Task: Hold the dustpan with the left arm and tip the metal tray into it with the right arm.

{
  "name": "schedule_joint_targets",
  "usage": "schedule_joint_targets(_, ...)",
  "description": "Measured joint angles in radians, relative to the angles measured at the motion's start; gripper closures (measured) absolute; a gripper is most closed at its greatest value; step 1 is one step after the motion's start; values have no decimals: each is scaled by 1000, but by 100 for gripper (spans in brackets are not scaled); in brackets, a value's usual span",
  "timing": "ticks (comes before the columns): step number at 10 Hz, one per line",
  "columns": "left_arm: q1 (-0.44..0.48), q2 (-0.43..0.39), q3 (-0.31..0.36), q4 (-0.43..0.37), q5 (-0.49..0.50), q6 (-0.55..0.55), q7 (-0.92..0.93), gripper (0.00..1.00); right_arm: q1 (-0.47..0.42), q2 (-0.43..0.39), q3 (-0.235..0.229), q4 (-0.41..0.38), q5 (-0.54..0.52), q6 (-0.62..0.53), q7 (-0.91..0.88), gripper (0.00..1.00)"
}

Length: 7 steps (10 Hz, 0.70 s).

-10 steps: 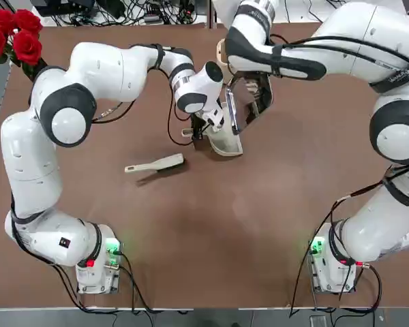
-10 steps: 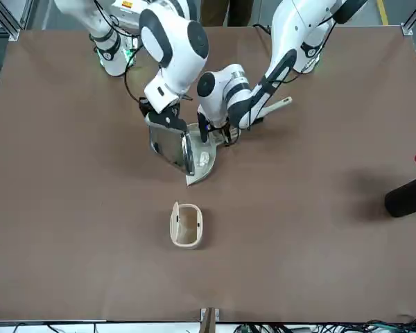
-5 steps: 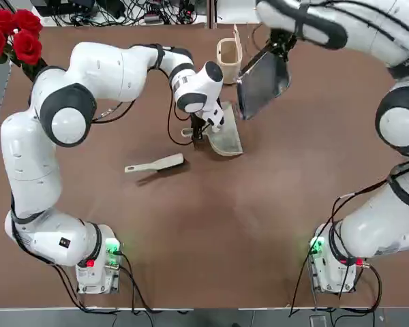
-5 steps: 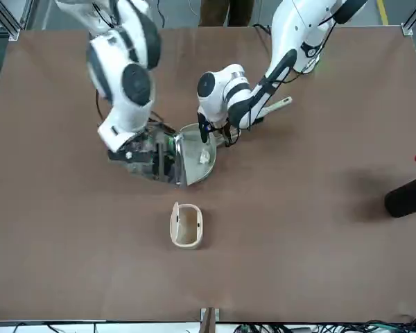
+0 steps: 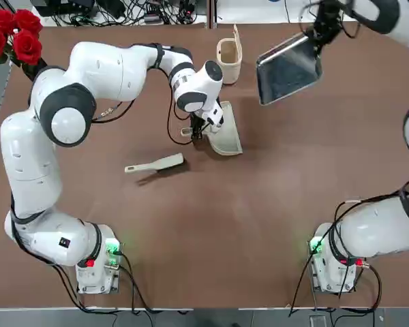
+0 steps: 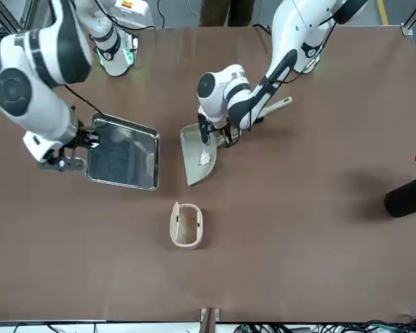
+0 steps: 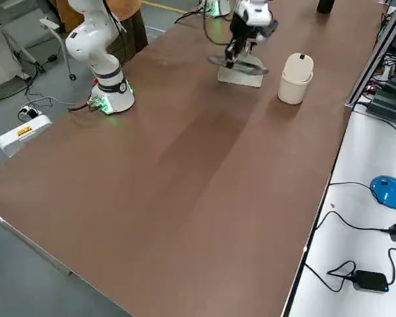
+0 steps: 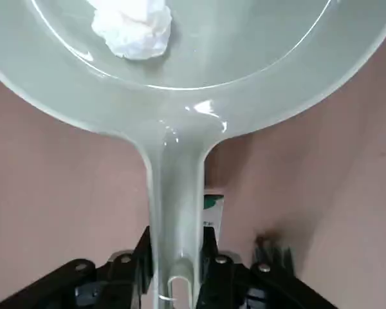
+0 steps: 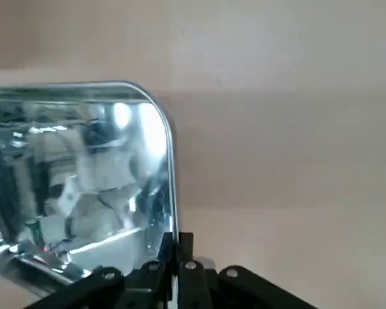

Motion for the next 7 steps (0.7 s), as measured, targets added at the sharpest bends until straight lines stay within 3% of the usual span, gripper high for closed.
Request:
schedule_joint_targets(2, 2, -23, -2, 6, 1, -54, 4, 68, -1, -67, -180, -178, 106, 82, -178, 95)
schedule_joint_targets(4, 8, -82, -5, 11, 1, -94, 21, 68, -3, -69, -323, -255, 170, 112, -317, 95)
schedule_joint_targets(5, 14, -119, -10, 11, -8, -125, 34, 68, -4, -65, -379, -285, 202, 144, -392, 95)
schedule_joint_targets(7, 49, -197, -33, 13, -25, -185, 83, 68, -4, -23, -440, -347, 225, 257, -527, 95)
